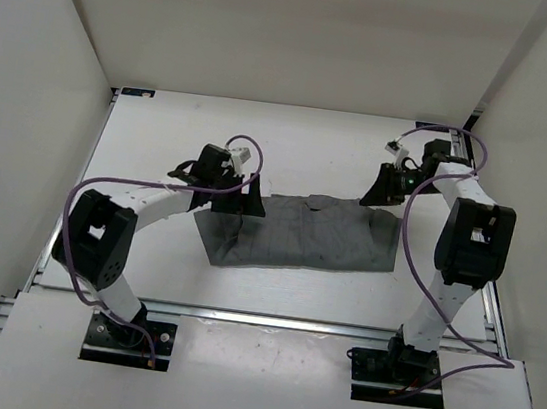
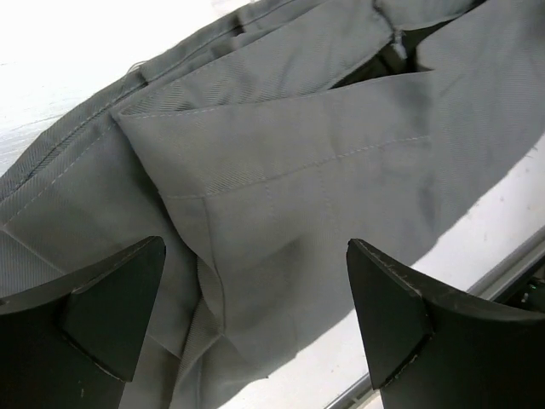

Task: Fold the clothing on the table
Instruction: Fold the skirt

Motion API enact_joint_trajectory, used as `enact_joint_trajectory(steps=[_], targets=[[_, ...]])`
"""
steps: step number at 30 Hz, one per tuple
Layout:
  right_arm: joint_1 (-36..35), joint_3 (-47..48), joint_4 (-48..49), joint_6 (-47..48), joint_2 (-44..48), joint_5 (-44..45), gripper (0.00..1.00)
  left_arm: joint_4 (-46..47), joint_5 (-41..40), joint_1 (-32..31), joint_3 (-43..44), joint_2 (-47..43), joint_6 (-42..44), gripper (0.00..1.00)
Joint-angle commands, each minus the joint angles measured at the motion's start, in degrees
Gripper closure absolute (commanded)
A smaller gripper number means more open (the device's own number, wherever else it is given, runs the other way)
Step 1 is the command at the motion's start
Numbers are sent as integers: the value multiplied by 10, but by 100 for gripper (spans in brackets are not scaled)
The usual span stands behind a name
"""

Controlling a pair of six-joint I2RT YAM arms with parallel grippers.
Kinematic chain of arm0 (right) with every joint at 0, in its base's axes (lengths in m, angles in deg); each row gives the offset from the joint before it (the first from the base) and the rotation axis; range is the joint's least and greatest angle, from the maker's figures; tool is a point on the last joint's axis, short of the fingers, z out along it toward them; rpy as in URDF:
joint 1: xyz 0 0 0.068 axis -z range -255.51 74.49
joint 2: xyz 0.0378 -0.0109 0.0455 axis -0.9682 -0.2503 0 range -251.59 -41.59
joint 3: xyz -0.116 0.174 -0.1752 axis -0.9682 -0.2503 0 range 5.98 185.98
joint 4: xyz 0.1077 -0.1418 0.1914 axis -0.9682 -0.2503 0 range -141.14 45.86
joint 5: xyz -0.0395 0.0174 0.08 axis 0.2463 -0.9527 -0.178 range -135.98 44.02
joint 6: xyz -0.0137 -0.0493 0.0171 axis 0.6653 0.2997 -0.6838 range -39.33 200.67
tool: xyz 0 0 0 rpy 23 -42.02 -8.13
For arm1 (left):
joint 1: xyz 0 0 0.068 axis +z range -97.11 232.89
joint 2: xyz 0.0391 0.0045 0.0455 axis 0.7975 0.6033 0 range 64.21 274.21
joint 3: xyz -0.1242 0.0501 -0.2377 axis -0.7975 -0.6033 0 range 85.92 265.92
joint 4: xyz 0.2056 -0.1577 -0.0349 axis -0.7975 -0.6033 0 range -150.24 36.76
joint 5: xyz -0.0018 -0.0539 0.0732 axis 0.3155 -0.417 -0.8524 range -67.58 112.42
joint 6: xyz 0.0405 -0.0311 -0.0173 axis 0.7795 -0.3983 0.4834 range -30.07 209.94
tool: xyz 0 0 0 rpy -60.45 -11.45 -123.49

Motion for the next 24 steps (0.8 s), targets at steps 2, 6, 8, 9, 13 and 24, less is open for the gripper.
enact_joint_trajectory(steps=[2, 6, 8, 9, 13, 24], targets=[[1, 3, -52, 72, 26, -116, 82, 7, -20, -6, 18, 23, 7, 1], [-13, 9, -62, 89, 29, -124, 100, -46, -79, -9, 52, 78, 12, 9], [-13, 10, -62, 84, 29, -127, 100, -72, -92, -3, 74, 95, 22, 19], [-15, 11, -63, 88, 29, -126, 100, -86, -105, 1, 78, 101, 28, 31], [-30, 12, -56, 85, 28, -118, 100, -86, -134, 26, 57, 70, 21, 82], [-74, -4, -42, 94, 23, -68, 100, -32, -133, 28, 11, 2, 1, 50]])
